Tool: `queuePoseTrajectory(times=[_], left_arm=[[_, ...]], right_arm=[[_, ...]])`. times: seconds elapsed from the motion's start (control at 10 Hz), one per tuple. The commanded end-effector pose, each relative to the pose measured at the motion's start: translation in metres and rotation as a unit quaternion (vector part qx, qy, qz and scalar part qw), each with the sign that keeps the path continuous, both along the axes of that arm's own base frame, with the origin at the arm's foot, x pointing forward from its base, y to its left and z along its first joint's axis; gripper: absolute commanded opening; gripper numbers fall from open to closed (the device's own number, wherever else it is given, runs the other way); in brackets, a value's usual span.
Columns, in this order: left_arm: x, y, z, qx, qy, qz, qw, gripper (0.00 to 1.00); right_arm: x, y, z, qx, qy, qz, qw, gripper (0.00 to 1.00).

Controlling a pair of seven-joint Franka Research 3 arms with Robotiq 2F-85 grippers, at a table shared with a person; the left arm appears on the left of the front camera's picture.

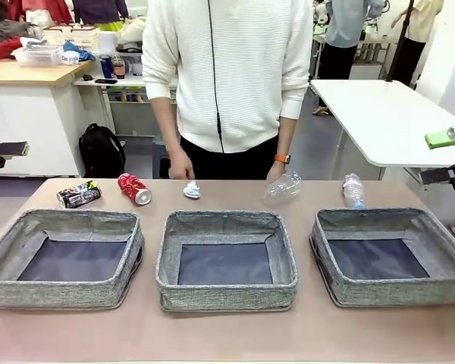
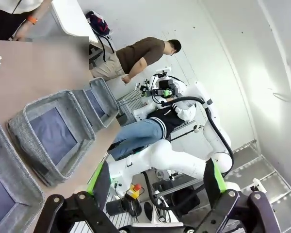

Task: Sort the waste into the appropriate baskets.
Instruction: Pick up the waste item pointed out by the person.

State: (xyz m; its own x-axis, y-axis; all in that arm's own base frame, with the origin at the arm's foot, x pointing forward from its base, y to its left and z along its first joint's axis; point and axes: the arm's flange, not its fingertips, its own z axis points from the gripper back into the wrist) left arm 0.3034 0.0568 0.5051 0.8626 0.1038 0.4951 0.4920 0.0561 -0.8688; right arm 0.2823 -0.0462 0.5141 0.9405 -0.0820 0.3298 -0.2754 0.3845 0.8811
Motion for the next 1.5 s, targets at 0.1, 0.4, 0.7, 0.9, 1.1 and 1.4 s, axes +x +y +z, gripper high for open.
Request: queuePoseTrajectory(times=[0.1, 0.4, 0.7, 0.9, 1.1, 1.4], left_arm=[[0.003, -0.002, 0.0, -0.01, -0.015, 0.0, 1.0, 1.0], [0.003, -0.002, 0.0, -0.01, -0.015, 0.0, 1.0, 1.0], [0.003, -0.002, 0.0, -0.01, -0.015, 0.0, 1.0, 1.0], [0.002, -0.001, -0.001, -0.001, -0.001, 0.001, 1.0, 1.0], [0.057, -0.053, -0.002, 0.111, 0.042, 0.016, 0.993, 1.0], [0.134, -0.164, -0.01, 0.347, 0.069, 0.058, 0.933, 1.0]], right_arm=[[0.005, 0.002, 0.001, 0.009, -0.016, 0.006, 1.0, 1.0], [0.005, 0.002, 0.001, 0.009, -0.016, 0.006, 1.0, 1.0], [0.005, 0.002, 0.001, 0.009, -0.016, 0.006, 1.0, 1.0], [0.005, 0.002, 0.001, 0.009, -0.016, 0.006, 1.0, 1.0], [0.005, 0.002, 0.001, 0.009, -0.016, 0.006, 1.0, 1.0], [0.005, 0.002, 0.001, 0.009, -0.016, 0.006, 1.0, 1.0]])
